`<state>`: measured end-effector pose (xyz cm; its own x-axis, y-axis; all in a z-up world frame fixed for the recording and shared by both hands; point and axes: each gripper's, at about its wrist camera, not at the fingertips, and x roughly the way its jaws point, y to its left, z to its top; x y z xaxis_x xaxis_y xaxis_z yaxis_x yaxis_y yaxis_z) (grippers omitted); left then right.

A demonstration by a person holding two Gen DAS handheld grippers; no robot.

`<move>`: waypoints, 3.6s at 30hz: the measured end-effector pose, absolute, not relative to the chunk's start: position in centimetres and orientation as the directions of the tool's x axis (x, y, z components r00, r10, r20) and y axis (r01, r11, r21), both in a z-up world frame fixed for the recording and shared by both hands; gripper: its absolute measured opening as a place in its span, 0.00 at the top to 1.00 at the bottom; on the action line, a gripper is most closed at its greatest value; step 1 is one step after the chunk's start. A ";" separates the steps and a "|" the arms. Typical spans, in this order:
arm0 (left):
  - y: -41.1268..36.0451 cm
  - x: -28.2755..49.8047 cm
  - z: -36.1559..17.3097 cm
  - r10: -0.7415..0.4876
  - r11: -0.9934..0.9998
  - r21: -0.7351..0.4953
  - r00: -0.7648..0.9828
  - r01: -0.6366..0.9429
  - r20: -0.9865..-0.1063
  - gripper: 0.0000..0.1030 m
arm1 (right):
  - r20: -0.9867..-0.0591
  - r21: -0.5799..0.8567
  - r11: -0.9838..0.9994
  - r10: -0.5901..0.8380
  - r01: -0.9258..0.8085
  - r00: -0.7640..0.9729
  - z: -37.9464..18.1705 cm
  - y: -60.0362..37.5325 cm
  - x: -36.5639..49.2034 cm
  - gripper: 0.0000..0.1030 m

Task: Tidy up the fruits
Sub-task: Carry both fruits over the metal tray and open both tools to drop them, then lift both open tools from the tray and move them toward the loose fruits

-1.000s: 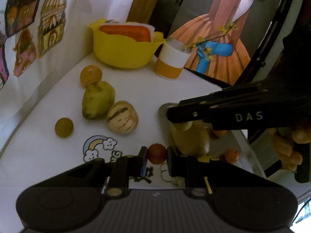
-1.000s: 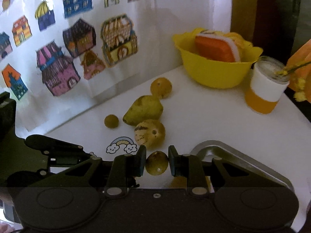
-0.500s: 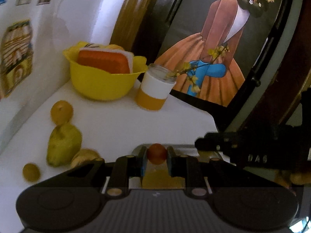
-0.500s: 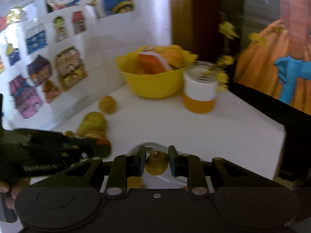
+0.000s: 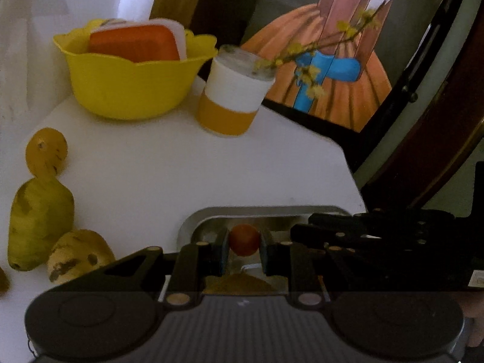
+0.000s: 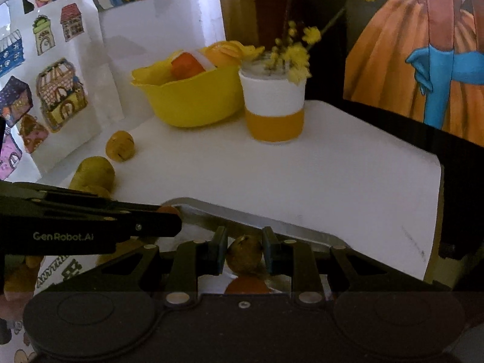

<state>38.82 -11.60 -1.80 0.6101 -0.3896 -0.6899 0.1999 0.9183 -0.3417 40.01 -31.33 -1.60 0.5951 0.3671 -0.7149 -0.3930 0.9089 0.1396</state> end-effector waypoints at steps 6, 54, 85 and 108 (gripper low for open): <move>-11.9 39.2 -2.5 -0.383 0.922 -0.334 0.577 0.195 -0.721 0.78 | -0.717 0.144 0.906 0.373 -0.398 0.589 -1.9 -31.3 40.0 0.73; -2.6 13.3 2.5 -0.201 0.980 -0.128 0.731 0.155 -0.652 0.01 | -0.685 -0.137 0.892 0.229 -0.430 0.692 3.0 -24.5 11.3 0.01; 5.6 16.0 1.7 0.006 1.000 0.020 0.719 0.012 -0.695 0.01 | -0.657 0.019 0.825 0.436 -0.565 0.614 7.1 -17.0 18.5 0.01; 3.5 29.9 -1.9 -0.020 0.999 0.008 0.726 0.036 -0.688 0.01 | -0.717 0.058 0.831 0.421 -0.554 0.556 1.0 -14.6 36.4 0.01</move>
